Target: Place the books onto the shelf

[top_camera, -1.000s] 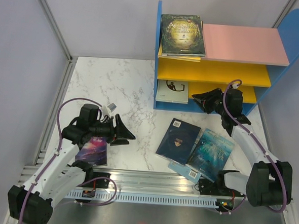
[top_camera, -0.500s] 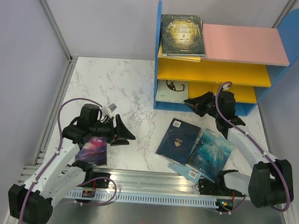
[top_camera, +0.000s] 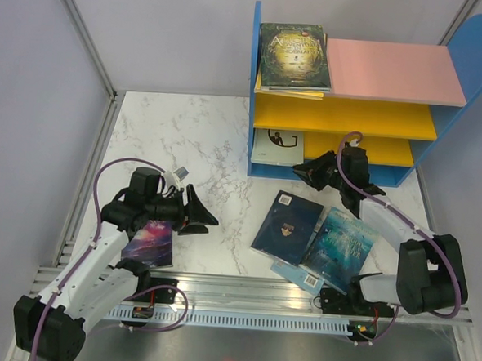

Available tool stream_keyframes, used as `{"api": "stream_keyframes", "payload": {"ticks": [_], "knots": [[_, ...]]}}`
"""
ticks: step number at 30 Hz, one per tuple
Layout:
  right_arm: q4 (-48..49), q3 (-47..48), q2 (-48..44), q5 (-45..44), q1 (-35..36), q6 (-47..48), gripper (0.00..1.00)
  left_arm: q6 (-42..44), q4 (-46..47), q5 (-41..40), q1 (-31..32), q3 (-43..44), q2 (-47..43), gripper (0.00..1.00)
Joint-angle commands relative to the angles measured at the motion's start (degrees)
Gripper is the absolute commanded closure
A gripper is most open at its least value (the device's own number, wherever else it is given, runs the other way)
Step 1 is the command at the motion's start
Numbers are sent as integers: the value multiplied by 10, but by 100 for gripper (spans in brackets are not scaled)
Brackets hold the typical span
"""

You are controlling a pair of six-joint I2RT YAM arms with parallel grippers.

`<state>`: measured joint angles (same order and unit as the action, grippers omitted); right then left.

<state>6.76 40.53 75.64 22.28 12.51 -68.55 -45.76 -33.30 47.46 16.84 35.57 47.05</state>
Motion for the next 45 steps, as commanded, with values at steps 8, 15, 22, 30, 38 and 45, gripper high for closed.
{"api": "stream_keyframes", "payload": {"ticks": [8, 15, 22, 30, 38, 45], "knots": [[47, 56, 57, -7, 2, 2, 80, 31, 5, 7, -2, 19, 8, 36], [69, 63, 72, 0, 9, -7, 81, 38, 3, 3, -3, 27, 20, 36], [-9, 9, -37, -1, 12, 51, 64, 53, 3, -11, -2, 35, 47, 35], [-289, -15, -194, -60, -16, 178, 25, 63, 51, -14, 1, 29, 124, 33], [-349, -101, -230, -73, -20, 206, 25, 36, 163, -66, 113, 43, 291, 33], [-333, -191, -269, -53, -17, 177, 25, 15, 239, -62, 133, 56, 403, 34]]}}
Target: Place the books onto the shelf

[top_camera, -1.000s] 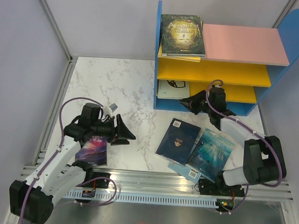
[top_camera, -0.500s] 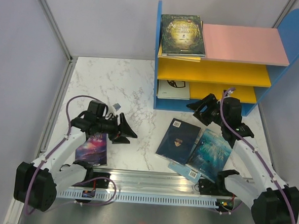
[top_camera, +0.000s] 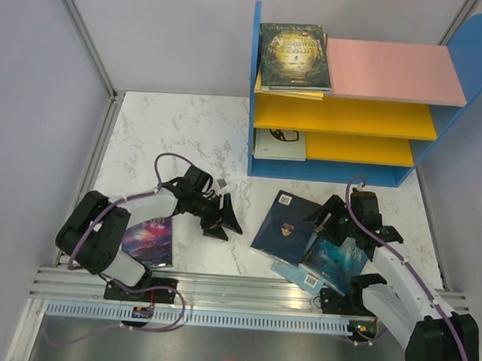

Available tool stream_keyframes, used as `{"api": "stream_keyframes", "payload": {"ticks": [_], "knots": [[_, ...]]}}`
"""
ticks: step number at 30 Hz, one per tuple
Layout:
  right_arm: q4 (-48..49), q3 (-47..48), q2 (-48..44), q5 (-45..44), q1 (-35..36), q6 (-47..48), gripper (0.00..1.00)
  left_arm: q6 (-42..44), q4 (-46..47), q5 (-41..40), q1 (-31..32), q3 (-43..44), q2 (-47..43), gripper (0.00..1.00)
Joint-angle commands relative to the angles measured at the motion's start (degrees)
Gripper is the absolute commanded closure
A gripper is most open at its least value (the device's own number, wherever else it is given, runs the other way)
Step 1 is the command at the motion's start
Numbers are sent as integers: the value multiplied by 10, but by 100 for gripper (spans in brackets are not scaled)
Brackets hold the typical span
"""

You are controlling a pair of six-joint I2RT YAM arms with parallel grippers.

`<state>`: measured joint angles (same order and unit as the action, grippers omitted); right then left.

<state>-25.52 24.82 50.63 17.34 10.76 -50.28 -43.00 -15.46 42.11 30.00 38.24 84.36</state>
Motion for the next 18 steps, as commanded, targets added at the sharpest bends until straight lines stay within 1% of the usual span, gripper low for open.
{"api": "stream_keyframes", "payload": {"ticks": [1, 4, 8, 9, 11, 12, 15, 18], "knots": [[-4, -58, -25, 0, 6, -12, 26, -12, 65, -9, 1, 38, 41, 34], [21, -98, -36, -4, 34, -40, 26, -12, 75, -16, 3, 53, 79, 34], [26, -102, -19, -61, 86, -57, 26, -7, 80, -26, 9, 77, 132, 34], [28, -95, 6, -70, 110, -59, 26, -6, 82, -26, 11, 86, 153, 34], [35, -86, 40, -96, 136, -63, 26, -7, 88, -21, 19, 94, 175, 34], [36, -73, 76, -106, 161, -67, 27, -8, 89, -19, 23, 101, 184, 34], [45, -55, 132, -130, 199, -81, 27, -7, 94, -14, 39, 110, 213, 34], [72, -59, 158, -140, 230, -112, 27, -12, 111, 0, 52, 106, 225, 34]]}}
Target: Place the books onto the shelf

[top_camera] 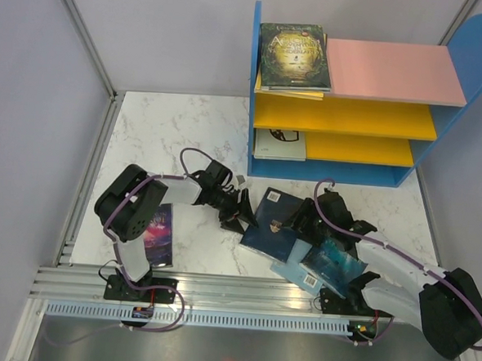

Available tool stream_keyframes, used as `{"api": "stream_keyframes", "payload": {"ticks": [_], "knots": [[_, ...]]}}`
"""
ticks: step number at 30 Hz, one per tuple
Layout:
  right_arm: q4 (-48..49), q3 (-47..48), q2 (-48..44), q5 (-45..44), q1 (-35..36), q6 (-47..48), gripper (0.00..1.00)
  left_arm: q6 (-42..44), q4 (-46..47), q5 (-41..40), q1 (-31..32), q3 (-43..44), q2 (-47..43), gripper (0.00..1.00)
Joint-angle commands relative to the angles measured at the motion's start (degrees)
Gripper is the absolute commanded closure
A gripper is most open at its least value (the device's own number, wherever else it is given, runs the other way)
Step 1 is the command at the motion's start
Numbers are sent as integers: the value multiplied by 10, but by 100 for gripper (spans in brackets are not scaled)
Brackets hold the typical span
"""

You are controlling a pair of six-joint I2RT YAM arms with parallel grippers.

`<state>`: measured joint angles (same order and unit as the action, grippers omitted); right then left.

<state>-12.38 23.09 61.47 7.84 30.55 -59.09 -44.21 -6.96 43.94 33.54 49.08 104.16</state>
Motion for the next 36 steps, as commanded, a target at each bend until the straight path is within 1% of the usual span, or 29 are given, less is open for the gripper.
{"api": "stream_keyframes", "payload": {"ticks": [1, 5, 8, 9, 10, 11, 13, 14, 16, 17, 18, 19, 20, 21, 22, 23, 24, 25, 26, 27, 30, 33, 34, 35, 36], "knots": [[-39, -46, 54, -45, 37, -41, 27, -2, 33, -8, 18, -6, 28, 34], [27, -77, 71, -36, 59, -82, 28, -20, 67, 26, 24, -31, 16, 37], [82, -102, 74, -31, 79, -116, 30, -40, 125, 47, 24, -60, 0, 38], [99, -112, 75, -28, 89, -124, 32, -58, 142, 54, 24, -76, -9, 38], [118, -117, 75, -27, 94, -132, 34, -68, 183, 69, 24, -84, -12, 38], [142, -119, 74, -26, 101, -145, 41, -80, 200, 76, 24, -92, -14, 38], [155, -121, 73, -29, 116, -154, 47, -103, 224, 88, 24, -105, -17, 38], [154, -119, 70, -33, 122, -157, 49, -105, 230, 89, 24, -106, -19, 43], [133, -109, 59, -39, 133, -156, 49, -107, 230, 91, 24, -107, -23, 54], [125, -101, 53, -48, 134, -154, 49, -107, 231, 93, 24, -107, -25, 75], [106, -99, 36, -50, 137, -152, 49, -110, 231, 96, 24, -108, -26, 91], [84, -98, 23, -54, 136, -151, 49, -113, 231, 98, 24, -109, -32, 98], [72, -99, 9, -58, 136, -151, 47, -113, 231, 98, 23, -112, -38, 98], [61, -100, -26, -66, 137, -152, 45, -115, 234, 98, 23, -121, -44, 98], [40, -101, -49, -70, 136, -152, 37, -115, 234, 95, 23, -125, -61, 98], [29, -102, -70, -73, 136, -152, 31, -116, 234, 94, 21, -136, -70, 98], [20, -103, -119, -75, 137, -154, 26, -119, 234, 94, 21, -140, -80, 98], [5, -103, -144, -73, 136, -156, 22, -120, 235, 92, 18, -145, -94, 98], [1, -103, -167, -70, 136, -161, 2, -124, 235, 91, 14, -154, -120, 98], [-1, -106, -208, -66, 136, -163, 2, -132, 237, 91, 12, -158, -135, 98], [-14, -114, -277, -54, 138, -181, 2, -161, 247, 89, 0, -170, -185, 98], [-22, -120, -319, -47, 138, -192, 2, -220, 299, 91, -11, -186, -219, 98], [-23, -121, -326, -41, 138, -196, 2, -258, 343, 91, -15, -198, -232, 98], [-23, -121, -326, -39, 138, -196, 2, -258, 366, 91, -15, -205, -232, 98], [-22, -119, -327, -36, 140, -197, 2, -296, 393, 89, -16, -212, -243, 98]]}}
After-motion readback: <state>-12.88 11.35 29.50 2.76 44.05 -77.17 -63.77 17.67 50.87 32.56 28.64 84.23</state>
